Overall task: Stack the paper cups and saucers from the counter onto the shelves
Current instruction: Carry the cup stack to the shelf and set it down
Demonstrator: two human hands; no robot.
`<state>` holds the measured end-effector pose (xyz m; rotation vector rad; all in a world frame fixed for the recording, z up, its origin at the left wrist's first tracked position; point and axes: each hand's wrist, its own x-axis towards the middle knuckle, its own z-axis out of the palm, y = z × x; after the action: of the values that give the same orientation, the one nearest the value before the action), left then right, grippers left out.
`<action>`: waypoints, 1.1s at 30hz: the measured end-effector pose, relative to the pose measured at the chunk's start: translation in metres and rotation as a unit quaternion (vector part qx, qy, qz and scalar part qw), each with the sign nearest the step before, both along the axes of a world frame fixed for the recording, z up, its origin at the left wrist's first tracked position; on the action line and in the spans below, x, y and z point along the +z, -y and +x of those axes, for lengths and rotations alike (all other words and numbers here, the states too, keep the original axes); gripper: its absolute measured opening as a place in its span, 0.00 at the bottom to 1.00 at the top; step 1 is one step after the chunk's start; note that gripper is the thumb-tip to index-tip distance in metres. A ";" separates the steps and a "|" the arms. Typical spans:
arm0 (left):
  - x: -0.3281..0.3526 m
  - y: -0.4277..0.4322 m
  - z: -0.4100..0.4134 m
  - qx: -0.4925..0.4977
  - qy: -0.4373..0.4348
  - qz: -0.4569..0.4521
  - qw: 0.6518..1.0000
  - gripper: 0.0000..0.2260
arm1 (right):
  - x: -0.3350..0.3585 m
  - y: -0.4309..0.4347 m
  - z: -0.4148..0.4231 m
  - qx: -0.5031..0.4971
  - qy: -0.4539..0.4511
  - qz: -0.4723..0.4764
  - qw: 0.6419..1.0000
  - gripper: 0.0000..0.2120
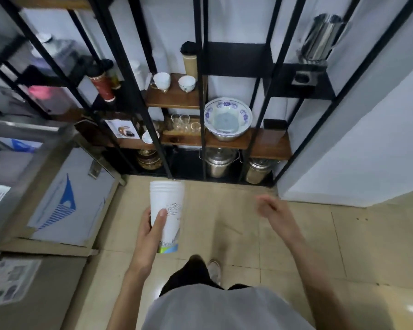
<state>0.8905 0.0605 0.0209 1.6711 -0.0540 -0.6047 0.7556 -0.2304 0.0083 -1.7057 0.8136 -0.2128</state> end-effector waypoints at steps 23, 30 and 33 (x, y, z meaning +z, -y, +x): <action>0.089 0.322 0.373 -0.275 0.021 -0.123 0.953 0.26 | 0.063 0.188 0.257 -0.096 0.096 -0.024 0.991 0.11; 0.182 0.367 0.379 -0.255 0.155 -0.179 0.937 0.18 | 0.217 0.280 0.310 -0.013 0.238 -0.200 0.951 0.09; 0.248 0.381 0.373 -0.210 0.232 -0.169 0.935 0.14 | 0.289 0.300 0.330 0.001 0.311 -0.311 0.898 0.10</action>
<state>1.2637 -0.3206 0.2693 1.4354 -0.8321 -0.4672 1.0858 -0.5306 0.2977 -2.0423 0.2598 -1.0525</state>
